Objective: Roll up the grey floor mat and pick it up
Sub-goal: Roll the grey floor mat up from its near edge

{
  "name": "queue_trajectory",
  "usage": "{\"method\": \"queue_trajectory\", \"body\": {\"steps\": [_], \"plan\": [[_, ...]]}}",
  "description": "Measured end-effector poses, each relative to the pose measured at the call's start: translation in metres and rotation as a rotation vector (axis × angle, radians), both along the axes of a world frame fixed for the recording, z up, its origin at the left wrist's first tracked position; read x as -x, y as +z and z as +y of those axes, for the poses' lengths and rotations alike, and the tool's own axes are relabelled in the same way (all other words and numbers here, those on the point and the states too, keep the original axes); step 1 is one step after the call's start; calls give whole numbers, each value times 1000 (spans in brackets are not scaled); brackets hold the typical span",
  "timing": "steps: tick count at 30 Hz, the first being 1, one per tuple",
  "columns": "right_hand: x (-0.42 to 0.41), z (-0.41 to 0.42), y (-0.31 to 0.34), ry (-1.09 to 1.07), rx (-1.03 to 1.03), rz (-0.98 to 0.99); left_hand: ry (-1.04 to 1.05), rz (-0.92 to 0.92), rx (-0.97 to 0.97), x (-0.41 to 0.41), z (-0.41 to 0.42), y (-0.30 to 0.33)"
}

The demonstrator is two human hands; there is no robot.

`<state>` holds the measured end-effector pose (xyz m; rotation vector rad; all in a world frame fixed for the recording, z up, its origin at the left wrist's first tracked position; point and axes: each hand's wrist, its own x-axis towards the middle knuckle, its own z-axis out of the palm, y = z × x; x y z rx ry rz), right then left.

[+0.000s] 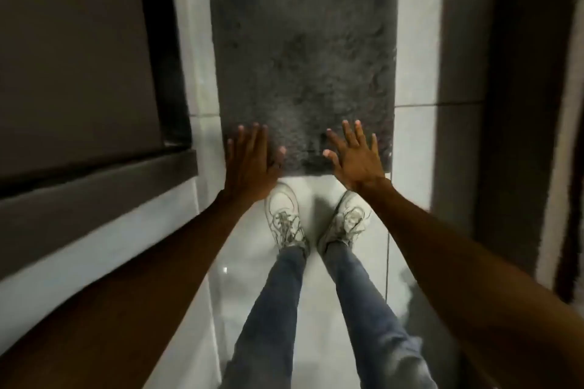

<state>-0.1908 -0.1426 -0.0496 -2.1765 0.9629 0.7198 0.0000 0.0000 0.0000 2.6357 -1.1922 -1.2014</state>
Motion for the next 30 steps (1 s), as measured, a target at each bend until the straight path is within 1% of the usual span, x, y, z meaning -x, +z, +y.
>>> {"method": "queue_trajectory", "body": {"steps": [2, 5, 8, 10, 11, 14, 16, 20, 23, 25, 27, 28, 30], "plan": [[3, 15, -63, 74, -4, 13, -86, 19, -18, 4, 16, -62], [12, 33, -145, 236, 32, 127, -265, 15, -52, 13, 36, -150], [17, 41, -192, 353, 119, 201, -490, 5, -70, 24, 33, -215], [21, 51, -205, 461, 232, 255, -589, -24, -137, 34, 35, -244], [24, 56, -208, 485, 257, 273, -619, -70, -174, 42, 36, -252], [22, 53, -211, 534, 281, 216, -592, -198, -183, 61, 40, -259], [19, 45, -206, 544, 238, 204, -572, -221, -175, 65, 37, -255], [16, 34, -175, 606, 136, 242, -556, -109, -274, 66, 26, -227], [4, 14, -149, 603, 93, 135, -591, -66, -317, 63, 16, -206], [-1, 2, -145, 532, 155, 81, -560, -59, -303, 52, 0, -206], [3, 0, -148, 479, 346, 37, -532, -105, -259, 38, -18, -213], [9, 2, -151, 436, 416, -17, -527, -142, -225, 32, -26, -217], [24, 7, -163, 398, 427, -104, -525, -201, -156, 23, -36, -228]]}}
